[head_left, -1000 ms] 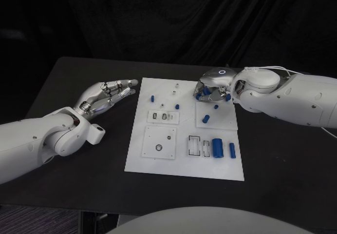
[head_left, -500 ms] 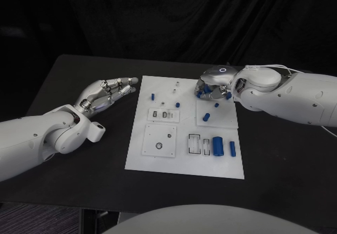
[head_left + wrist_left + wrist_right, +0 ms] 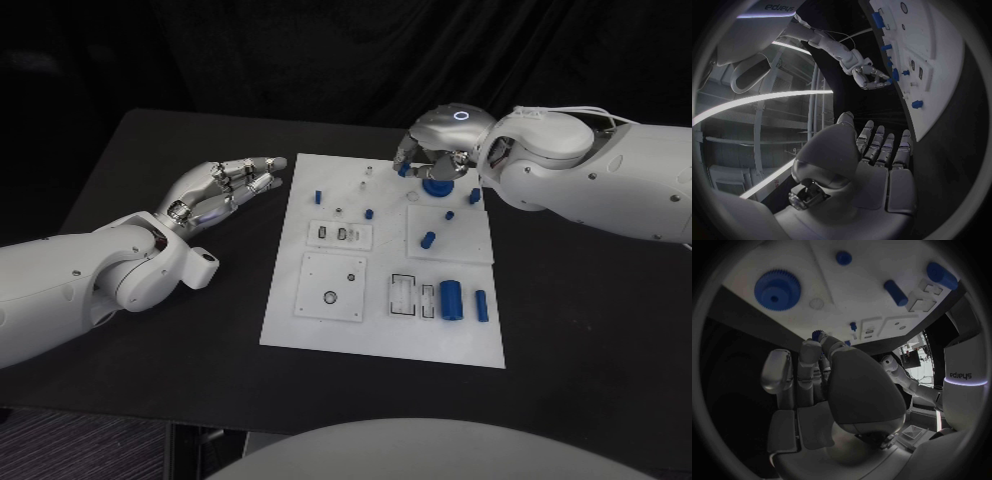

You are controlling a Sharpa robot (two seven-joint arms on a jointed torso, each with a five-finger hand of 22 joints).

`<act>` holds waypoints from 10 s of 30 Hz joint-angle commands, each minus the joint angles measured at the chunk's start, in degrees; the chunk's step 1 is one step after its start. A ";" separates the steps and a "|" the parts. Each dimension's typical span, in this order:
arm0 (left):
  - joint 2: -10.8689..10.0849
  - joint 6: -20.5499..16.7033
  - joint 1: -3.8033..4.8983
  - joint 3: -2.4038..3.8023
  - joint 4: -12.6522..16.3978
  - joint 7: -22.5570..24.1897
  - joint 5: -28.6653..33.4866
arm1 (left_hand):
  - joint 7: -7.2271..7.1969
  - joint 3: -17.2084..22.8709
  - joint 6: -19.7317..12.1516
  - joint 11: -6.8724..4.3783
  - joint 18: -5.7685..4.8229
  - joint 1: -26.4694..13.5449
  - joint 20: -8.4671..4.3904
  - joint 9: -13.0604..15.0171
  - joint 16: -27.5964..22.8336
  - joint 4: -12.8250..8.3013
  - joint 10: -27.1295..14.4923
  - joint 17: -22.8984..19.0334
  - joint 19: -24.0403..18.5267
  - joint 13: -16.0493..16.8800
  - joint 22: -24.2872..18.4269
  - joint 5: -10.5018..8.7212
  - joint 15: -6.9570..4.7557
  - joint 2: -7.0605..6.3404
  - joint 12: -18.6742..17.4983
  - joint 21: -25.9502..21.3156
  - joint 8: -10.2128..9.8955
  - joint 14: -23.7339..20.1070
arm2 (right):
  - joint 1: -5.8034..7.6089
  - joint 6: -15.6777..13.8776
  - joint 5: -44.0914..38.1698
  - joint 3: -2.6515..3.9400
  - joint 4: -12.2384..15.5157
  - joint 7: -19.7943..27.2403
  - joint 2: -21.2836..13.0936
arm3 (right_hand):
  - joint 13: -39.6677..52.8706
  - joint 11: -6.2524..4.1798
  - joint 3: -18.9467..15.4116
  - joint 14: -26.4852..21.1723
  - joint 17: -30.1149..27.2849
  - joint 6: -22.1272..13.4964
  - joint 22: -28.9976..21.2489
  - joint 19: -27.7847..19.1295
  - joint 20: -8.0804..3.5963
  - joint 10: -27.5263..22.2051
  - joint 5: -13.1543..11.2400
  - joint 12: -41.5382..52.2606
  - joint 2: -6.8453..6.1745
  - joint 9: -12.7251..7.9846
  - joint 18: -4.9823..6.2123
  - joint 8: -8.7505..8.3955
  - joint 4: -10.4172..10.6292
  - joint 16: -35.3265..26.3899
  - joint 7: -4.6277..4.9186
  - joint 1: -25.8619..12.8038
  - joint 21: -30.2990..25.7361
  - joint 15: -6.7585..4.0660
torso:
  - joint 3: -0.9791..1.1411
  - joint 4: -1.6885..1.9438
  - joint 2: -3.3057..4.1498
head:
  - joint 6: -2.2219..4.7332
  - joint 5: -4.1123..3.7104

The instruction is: Assemble the parts on the task board

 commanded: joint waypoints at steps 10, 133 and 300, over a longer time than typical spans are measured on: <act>0.80 -1.05 0.01 0.05 -0.43 6.11 0.09 | 0.38 -3.44 -0.54 -0.11 0.56 -9.07 -0.56 -0.05 -1.57 0.43 -0.73 -0.52 -2.84 -0.16 -0.80 -11.94 -2.18 2.63 -1.14 -1.99 -0.05 -3.49 | 0.76 -1.24 -0.37 -0.01 -4.79 -0.40 6.10 | -0.17 -1.54 -0.31 0.32 0.08 0.30 0.20 0.33 -0.12 2.02 -0.46 -0.58 -0.26 0.32 -0.90 0.21 0.43 0.23 -0.30 -0.49 0.26 -0.15 | -0.04 0.06 0.02 | 0.82 -0.06; 0.48 -0.73 -0.03 0.05 -0.73 6.07 0.09 | -0.46 -0.49 -2.31 -1.37 0.67 -4.14 -1.39 -0.19 -2.47 -0.02 -4.46 -1.22 -5.81 -0.49 -1.03 -5.50 -3.24 1.02 -3.29 -3.72 -0.61 -8.39 | 1.92 -2.87 -0.38 0.31 -3.44 -4.93 -1.26 | 59.67 -4.11 -8.47 1.93 21.77 -10.83 7.55 1.58 -0.86 0.77 -2.50 62.87 0.12 -5.07 -1.92 -4.20 4.06 18.34 -1.99 -6.83 2.07 -1.36 | 0.19 -0.55 -0.31 | 3.15 -0.40; 2.75 3.16 -0.59 0.03 -2.88 4.49 0.09 | -0.99 0.06 -3.34 -0.23 0.68 -2.87 -0.39 -0.28 -2.27 0.03 -4.59 -1.06 -5.06 -0.51 -0.79 -4.90 -1.74 1.37 -3.27 -2.93 -0.88 -7.61 | -3.57 4.16 3.38 0.26 -10.09 -3.34 14.85 | 84.80 -4.06 -7.35 7.83 44.82 -16.33 16.86 5.65 -0.38 23.83 5.44 83.35 0.84 8.05 -3.50 3.24 -0.55 36.30 -0.43 -7.65 8.68 -0.55 | 0.30 -1.45 -0.85 | 1.22 0.67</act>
